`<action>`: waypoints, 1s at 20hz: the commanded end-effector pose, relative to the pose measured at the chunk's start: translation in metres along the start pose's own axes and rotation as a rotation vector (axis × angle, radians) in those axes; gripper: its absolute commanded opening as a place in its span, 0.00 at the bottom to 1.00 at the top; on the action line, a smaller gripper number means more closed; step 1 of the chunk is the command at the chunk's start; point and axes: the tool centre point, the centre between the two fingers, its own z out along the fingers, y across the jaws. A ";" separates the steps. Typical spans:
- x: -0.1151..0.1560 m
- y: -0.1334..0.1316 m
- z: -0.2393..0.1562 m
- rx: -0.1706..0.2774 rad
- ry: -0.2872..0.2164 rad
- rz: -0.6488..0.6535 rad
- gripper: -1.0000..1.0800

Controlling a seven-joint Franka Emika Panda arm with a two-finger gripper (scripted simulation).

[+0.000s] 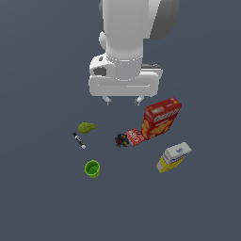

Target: Pick up a designated object from a clutter of objects.

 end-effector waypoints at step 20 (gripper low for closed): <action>0.003 0.018 0.012 0.024 -0.008 -0.006 0.96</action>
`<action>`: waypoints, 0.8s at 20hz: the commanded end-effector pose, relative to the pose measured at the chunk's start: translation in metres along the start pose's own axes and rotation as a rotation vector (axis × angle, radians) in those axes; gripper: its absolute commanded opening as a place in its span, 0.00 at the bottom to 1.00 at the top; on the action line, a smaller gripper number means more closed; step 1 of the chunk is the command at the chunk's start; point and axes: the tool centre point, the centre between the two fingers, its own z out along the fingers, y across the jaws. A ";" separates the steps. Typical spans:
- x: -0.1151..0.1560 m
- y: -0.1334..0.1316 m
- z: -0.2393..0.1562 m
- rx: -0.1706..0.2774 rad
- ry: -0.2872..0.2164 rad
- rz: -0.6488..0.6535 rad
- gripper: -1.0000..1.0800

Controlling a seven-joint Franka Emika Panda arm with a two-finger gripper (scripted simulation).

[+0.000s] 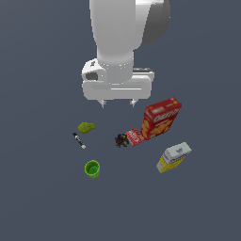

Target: Pick up a designated object from a clutter of objects.

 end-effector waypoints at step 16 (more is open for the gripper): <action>0.007 0.000 0.077 -0.020 -0.005 -0.347 0.96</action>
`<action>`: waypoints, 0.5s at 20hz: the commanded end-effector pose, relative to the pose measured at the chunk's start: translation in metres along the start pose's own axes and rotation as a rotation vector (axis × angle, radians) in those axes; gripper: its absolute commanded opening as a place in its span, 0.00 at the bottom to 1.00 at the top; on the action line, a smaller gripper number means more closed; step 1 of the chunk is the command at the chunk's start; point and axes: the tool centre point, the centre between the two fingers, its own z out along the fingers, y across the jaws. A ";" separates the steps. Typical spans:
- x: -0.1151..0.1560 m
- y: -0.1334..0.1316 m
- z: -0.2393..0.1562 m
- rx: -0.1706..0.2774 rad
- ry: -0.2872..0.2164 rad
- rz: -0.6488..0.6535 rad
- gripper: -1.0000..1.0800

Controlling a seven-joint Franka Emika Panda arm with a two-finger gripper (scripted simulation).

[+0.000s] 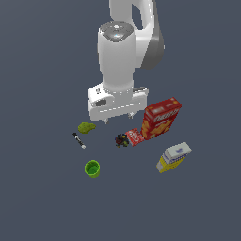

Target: Pick up a designated object from a clutter of objects.

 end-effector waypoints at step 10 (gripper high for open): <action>-0.002 -0.004 0.069 -0.009 -0.005 -0.321 0.96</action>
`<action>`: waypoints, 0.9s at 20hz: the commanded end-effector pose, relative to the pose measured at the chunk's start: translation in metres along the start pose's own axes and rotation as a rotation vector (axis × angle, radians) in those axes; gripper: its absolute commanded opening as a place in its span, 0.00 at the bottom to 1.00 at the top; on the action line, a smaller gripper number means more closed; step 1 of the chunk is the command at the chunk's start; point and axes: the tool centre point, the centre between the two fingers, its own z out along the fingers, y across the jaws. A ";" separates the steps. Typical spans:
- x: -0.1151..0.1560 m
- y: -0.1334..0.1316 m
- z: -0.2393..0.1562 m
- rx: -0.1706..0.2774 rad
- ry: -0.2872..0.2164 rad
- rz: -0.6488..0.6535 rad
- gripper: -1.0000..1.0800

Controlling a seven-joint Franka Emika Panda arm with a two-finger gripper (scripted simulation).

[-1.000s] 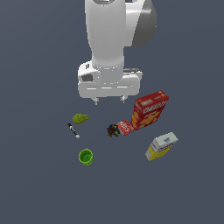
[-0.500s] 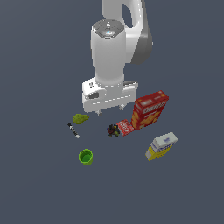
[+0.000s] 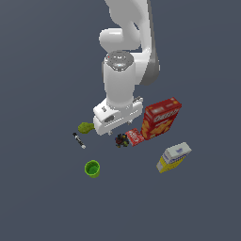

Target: Pick up a designated object from a clutter of objects.

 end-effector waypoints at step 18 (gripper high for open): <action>-0.010 -0.018 0.088 0.001 0.002 -0.438 0.96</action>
